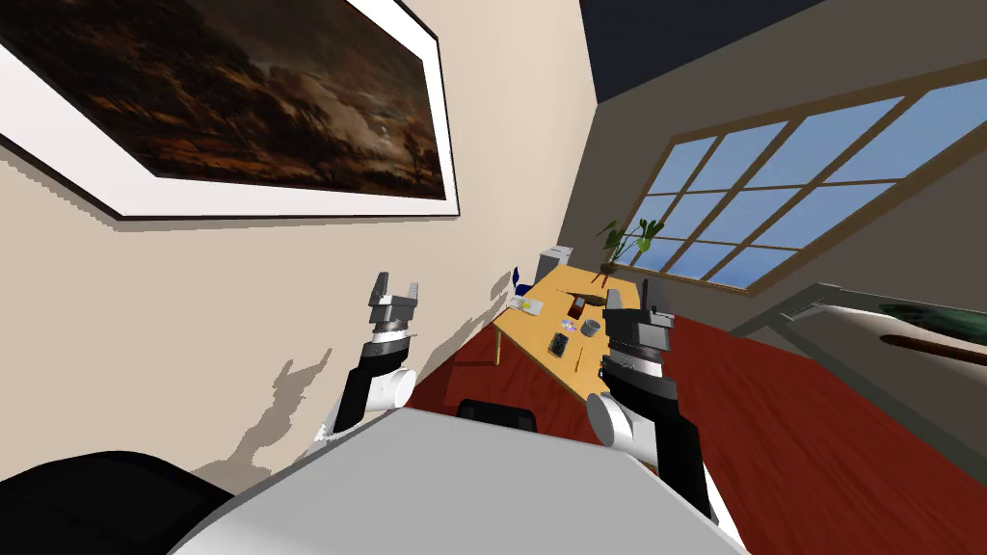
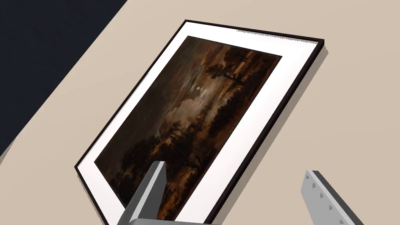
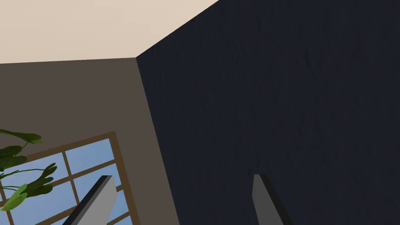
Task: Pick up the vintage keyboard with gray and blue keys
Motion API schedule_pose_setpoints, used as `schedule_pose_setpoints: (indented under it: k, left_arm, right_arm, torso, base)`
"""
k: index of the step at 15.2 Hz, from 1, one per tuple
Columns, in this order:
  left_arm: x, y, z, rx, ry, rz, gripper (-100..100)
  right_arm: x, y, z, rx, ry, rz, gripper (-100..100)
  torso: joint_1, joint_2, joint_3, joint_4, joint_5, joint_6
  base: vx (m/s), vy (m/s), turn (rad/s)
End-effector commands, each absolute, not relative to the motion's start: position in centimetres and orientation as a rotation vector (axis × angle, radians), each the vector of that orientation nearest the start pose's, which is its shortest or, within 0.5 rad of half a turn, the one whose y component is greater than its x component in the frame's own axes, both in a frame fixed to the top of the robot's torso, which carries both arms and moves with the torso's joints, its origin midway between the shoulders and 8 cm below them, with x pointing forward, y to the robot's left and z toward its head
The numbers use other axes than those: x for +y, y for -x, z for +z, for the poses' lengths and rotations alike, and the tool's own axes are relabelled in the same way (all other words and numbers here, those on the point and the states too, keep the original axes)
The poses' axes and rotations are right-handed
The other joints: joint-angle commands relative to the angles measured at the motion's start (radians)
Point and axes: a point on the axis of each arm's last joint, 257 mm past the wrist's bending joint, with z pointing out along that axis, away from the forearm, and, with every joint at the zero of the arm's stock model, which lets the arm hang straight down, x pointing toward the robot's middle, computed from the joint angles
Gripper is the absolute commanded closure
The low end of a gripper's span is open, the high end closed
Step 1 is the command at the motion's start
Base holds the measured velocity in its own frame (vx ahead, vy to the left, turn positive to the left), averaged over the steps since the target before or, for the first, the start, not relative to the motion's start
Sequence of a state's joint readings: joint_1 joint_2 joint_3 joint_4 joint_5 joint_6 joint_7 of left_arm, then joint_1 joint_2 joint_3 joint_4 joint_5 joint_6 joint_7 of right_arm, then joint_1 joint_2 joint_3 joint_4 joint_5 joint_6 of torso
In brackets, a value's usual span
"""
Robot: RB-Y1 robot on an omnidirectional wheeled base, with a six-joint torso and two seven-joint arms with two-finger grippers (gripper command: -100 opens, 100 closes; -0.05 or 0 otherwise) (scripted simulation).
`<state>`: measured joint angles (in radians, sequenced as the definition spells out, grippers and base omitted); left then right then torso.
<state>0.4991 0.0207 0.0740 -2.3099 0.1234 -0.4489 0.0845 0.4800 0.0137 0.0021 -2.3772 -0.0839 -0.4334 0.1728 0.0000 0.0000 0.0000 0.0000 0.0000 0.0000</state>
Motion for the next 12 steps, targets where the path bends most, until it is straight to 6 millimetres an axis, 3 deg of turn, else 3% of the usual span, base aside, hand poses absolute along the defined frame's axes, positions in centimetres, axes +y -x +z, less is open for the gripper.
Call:
schedule_pose_setpoints:
  k: [1, 5, 7, 10, 11, 12]
  left_arm:
    - [31.5, -33.9, 3.1, 0.536, 0.753, -1.384, 0]
    - [31.5, -33.9, 3.1, 0.536, 0.753, -1.384, 0]
    - [31.5, -33.9, 3.1, 0.536, 0.753, -1.384, 0]
    - [31.5, -33.9, 3.1, 0.536, 0.753, -1.384, 0]
    - [31.5, -33.9, 3.1, 0.536, 0.753, -1.384, 0]
    - [31.5, -33.9, 3.1, 0.536, 0.753, -1.384, 0]
  right_arm:
    - [-27.8, -33.7, 5.6, 0.597, -0.605, 1.235, -100]
    - [-26.7, -34.5, 4.4, 0.659, -0.597, 1.273, -100]
    - [-25.4, -35.3, 2.5, 0.724, -0.616, 1.324, -100]
    - [-24.5, -35.8, 1.2, 0.782, -0.616, 1.353, -100]
    - [-23.9, -36.2, -0.2, 0.819, -0.64, 1.384, -100]
    - [-23.8, -36.2, -0.3, 0.83, -0.631, 1.383, -100]
  torso:
    - [0.0, 0.0, 0.0, 0.0, 0.0, 0.0]
    - [-0.001, -0.001, 0.0, 0.0, 0.0, 0.0]
    - [-0.001, -0.001, -0.001, 0.0, 0.0, 0.0]
    - [-0.001, -0.002, -0.001, 0.0, 0.0, -0.001]
    - [-0.001, -0.002, -0.001, 0.0, 0.0, 0.0]
    - [-0.001, -0.002, -0.001, 0.0, 0.0, 0.0]
  base:
    - [0.003, 0.0, 0.045]
    - [0.01, -0.004, 0.082]
    - [0.015, -0.004, 0.131]
    - [0.02, -0.008, 0.15]
    - [0.02, -0.006, 0.133]
    - [0.019, -0.006, 0.115]
